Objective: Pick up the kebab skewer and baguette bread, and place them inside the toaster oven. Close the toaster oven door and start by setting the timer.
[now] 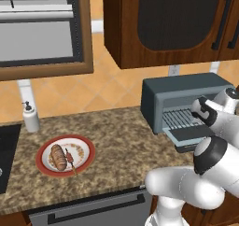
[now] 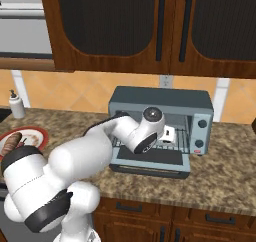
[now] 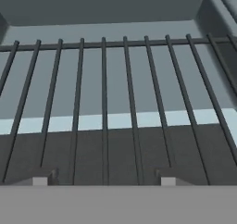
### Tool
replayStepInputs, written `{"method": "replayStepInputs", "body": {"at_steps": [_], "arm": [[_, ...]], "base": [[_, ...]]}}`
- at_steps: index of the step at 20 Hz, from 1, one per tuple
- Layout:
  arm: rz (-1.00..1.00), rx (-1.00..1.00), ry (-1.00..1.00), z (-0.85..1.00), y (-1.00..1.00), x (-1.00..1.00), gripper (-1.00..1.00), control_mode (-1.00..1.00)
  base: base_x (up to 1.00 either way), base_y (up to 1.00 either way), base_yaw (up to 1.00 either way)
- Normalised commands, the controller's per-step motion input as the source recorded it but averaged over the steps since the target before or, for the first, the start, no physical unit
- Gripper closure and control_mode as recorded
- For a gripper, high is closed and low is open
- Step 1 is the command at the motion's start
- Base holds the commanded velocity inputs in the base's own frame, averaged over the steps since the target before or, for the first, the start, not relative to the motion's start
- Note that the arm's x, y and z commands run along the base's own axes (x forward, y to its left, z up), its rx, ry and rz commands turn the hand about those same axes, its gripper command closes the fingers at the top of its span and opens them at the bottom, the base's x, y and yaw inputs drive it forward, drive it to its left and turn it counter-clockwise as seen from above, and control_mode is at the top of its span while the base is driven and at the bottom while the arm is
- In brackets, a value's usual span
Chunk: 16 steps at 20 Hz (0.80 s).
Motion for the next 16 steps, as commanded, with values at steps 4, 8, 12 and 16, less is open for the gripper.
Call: {"method": "replayStepInputs", "body": {"at_steps": [4,8,12,16], "arm": [[0.00,0.00,0.16,-0.76,-0.04,-0.73,-1.00,-1.00],[0.00,0.00,0.13,-0.74,0.00,-0.80,-1.00,-1.00],[-0.01,0.00,-0.05,0.13,0.01,-0.62,-1.00,-1.00],[-0.05,0.00,-0.08,0.56,0.47,-0.74,-1.00,-1.00]], "base": [[0.00,0.00,0.00],[0.00,0.00,0.00],[0.00,0.00,0.00],[0.00,0.00,0.00]]}}
